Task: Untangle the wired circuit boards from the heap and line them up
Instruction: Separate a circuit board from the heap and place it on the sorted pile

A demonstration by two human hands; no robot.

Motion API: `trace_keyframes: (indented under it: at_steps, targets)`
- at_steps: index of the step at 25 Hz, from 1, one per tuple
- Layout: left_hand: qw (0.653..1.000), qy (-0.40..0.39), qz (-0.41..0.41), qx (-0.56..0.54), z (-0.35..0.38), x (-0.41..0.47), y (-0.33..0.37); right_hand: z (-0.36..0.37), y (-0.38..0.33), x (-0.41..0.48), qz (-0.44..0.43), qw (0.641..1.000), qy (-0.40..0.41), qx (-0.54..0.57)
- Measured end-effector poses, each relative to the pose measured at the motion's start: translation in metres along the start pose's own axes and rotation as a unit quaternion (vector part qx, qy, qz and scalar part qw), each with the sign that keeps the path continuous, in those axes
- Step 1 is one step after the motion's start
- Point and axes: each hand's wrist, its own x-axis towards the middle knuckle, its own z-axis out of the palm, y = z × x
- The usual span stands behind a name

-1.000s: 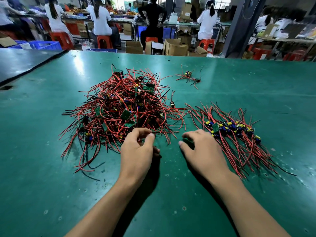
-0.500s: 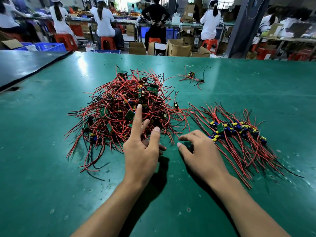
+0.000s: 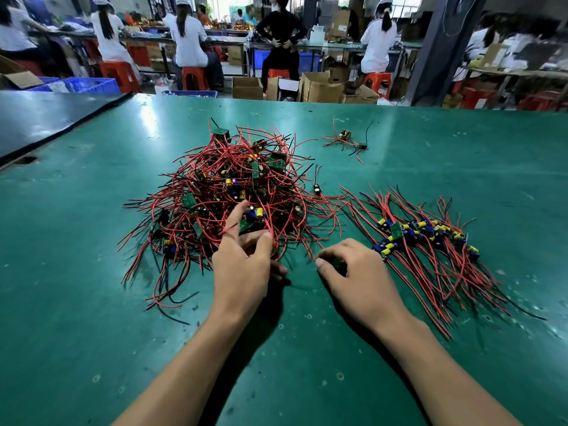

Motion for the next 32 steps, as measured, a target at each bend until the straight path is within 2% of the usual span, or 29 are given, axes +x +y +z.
trace_keyframes:
  at_steps: [5,8,10,12,14,16,20,23,25,27,29,32]
  targets:
    - [0.998,-0.021,0.004,0.063,-0.003,0.000,-0.001,0.001,0.002,0.001,0.003,1.000,-0.005,0.003]
    - [0.992,-0.042,0.068,0.096,-0.001,-0.008,0.002,-0.002,-0.002,0.002,0.009,0.999,0.016,0.029]
    - [0.983,-0.070,0.126,0.110,0.005,-0.019,0.004,-0.008,-0.004,0.003,0.018,0.992,-0.012,0.123]
    - [0.980,-0.095,0.149,0.094,0.013,-0.029,0.005,-0.013,-0.008,0.002,0.031,0.967,-0.109,0.230]
    - [0.980,-0.095,0.146,0.093,0.018,-0.035,0.004,-0.013,-0.010,0.000,0.027,0.949,-0.153,0.274]
    - [0.983,-0.078,0.132,0.101,0.019,-0.033,0.002,-0.014,-0.010,0.001,0.027,0.935,-0.164,0.314]
    - [0.984,-0.064,0.137,0.095,0.015,-0.031,0.000,-0.019,-0.013,0.003,0.083,0.866,-0.169,0.463]
    - [0.955,-0.092,0.241,0.150,0.017,-0.034,0.002,-0.022,-0.011,0.006,0.141,0.839,-0.135,0.507]
    - [0.943,-0.093,0.274,0.165,0.017,-0.034,0.001,-0.028,-0.011,0.009,0.150,0.816,-0.113,0.546]
    - [0.952,-0.079,0.240,0.174,0.016,-0.032,-0.001,-0.033,-0.013,0.011,0.148,0.794,-0.107,0.580]
    - [0.974,-0.090,0.148,0.148,0.017,-0.031,0.000,-0.035,-0.015,0.010,0.143,0.775,-0.144,0.599]
    - [0.988,-0.151,-0.035,-0.012,0.017,-0.029,0.005,-0.035,-0.016,0.006,0.139,0.749,-0.229,0.606]
